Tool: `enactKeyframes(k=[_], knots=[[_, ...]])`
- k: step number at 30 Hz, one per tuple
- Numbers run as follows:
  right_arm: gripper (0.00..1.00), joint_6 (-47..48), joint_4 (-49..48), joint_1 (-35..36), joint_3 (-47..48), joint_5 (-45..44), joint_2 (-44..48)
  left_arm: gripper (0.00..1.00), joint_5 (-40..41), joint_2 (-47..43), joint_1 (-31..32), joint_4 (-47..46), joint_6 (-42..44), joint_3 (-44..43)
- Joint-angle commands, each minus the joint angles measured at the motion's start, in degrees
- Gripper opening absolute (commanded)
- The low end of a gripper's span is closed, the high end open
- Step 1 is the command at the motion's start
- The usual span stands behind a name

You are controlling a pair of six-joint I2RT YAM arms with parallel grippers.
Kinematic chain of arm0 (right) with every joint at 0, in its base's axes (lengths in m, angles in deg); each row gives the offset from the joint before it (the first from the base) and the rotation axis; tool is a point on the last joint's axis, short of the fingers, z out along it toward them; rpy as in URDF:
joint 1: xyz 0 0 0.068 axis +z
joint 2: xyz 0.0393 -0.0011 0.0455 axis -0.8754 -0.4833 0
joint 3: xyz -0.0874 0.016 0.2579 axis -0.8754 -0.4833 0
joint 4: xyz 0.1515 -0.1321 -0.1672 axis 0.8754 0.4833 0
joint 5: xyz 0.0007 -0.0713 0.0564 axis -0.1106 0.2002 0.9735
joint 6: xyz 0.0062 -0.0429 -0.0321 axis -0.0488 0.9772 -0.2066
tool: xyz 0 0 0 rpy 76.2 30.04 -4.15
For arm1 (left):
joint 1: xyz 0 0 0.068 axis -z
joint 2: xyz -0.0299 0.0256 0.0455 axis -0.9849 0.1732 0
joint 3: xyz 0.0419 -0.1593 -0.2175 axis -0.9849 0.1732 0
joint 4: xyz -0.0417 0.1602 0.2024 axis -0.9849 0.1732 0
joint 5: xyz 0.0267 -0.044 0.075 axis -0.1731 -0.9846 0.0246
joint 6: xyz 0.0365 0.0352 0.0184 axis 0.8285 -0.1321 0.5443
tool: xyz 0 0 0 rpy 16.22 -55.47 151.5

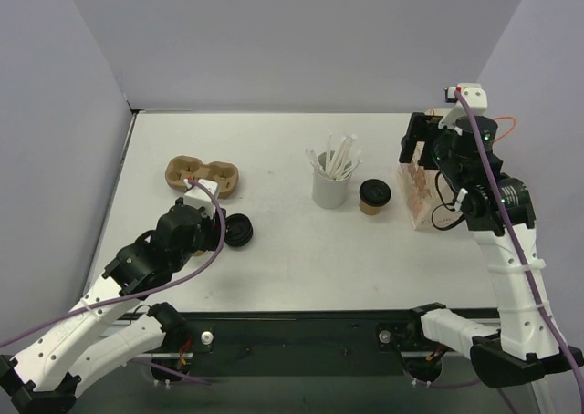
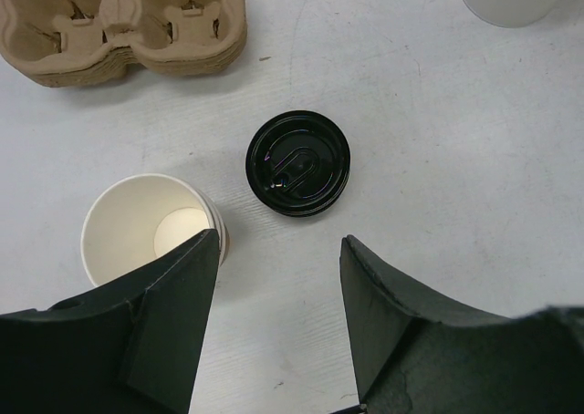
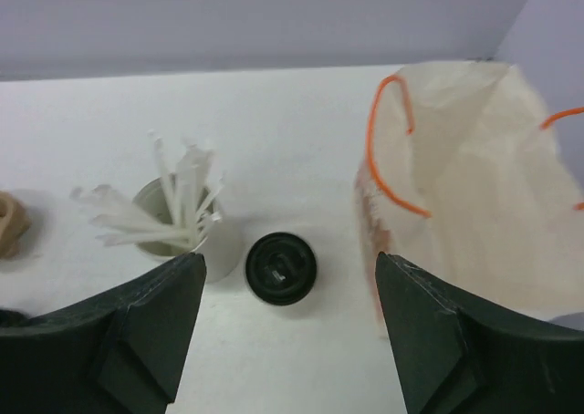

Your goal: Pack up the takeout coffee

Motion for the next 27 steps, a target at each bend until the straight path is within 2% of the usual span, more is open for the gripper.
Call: enactKeyframes(k=[1,10,14,20,23,27], knots=[[0.83,8.6,2.4,-4.1,2.7,-6.3,-2.3,0.65,-0.5,-0.6,0.4,-2.2,1.0,0.0],[0.86,14.1,5.5,-16.7,3.6,8.8,-9.8,0.65,-0.8,-0.5,0.4,-2.4,1.0,0.2],[0.85,20.6,5.4,-18.9,3.0,16.7,-12.1,0.65,-1.6,-0.1,0.4,-2.7,1.0,0.1],[0.82,21.3,5.2,-20.1,4.2,14.9,-16.5,0.65,-2.7,0.0,0.4,-3.1,1.1,0.2],[0.71,21.7,5.2,-20.6,4.2,15.8,-18.3,0.65,-2.7,-0.3,0.3,-3.0,1.0,0.2],[0.68,21.8,5.2,-20.9,4.7,15.6,-20.6,0.65,-2.5,-0.6,0.4,-2.9,1.0,0.2]])
